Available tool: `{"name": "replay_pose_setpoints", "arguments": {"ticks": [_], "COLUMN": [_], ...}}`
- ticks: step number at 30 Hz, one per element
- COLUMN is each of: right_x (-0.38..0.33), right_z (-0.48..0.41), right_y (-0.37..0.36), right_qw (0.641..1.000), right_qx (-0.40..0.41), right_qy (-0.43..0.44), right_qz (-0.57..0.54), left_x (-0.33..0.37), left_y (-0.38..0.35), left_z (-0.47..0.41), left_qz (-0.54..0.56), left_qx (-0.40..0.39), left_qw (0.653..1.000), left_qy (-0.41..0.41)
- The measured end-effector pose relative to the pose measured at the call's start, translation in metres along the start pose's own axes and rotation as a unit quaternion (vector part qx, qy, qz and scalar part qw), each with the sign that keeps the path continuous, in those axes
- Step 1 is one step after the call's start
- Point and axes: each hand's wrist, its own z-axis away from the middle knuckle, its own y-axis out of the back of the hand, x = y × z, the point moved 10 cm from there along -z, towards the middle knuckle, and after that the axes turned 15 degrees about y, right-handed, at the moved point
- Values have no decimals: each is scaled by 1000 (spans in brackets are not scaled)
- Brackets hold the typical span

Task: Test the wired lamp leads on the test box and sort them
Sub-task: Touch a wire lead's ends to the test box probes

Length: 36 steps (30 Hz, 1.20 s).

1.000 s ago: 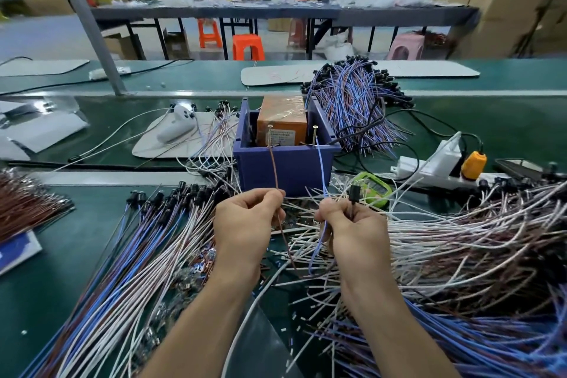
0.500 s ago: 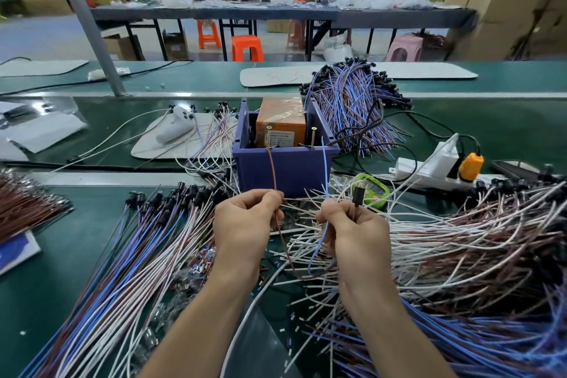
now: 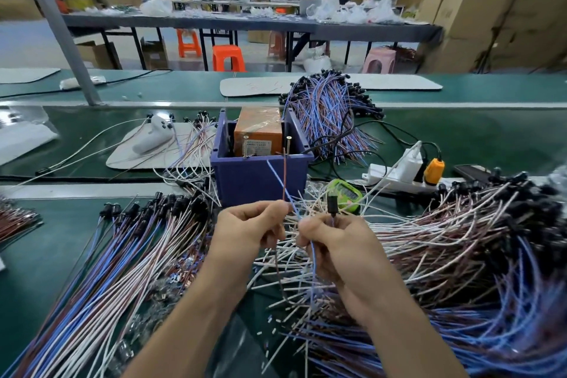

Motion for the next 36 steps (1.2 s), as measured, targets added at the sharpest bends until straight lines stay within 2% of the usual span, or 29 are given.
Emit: {"name": "replay_pose_setpoints", "arguments": {"ticks": [4,7,13,17,19,23,25,28,30,32,36], "right_x": [-6,-18,-59,-86,-105,-135,-144,-140,-136,-135,-136], "right_z": [23,39,61,73,76,83,84,83,84,84,81], "right_y": [6,18,118,180,204,234,238,240,240,239,235], "right_qw": [996,995,994,966,926,788,728,683,643,601,569], "right_qx": [-69,-71,100,146,163,203,219,220,225,228,232], "right_qy": [-32,-44,34,53,65,41,40,22,10,9,25], "right_qz": [54,46,36,206,335,580,649,696,732,766,789], "left_x": [-11,-12,-18,-24,-28,-35,-35,-35,-36,-38,-37], "left_y": [-21,-31,-50,-68,-71,-71,-76,-85,-87,-87,-74], "left_z": [5,10,20,35,37,42,49,59,62,62,57], "left_qz": [10,-10,-136,-241,-288,-346,-425,-504,-500,-470,-412], "left_qx": [-58,-84,-58,-61,-42,22,54,89,99,96,112], "left_qw": [997,995,989,968,956,938,903,855,856,875,903], "left_qy": [44,56,19,-14,-16,-16,-39,-81,-84,-67,-53]}}
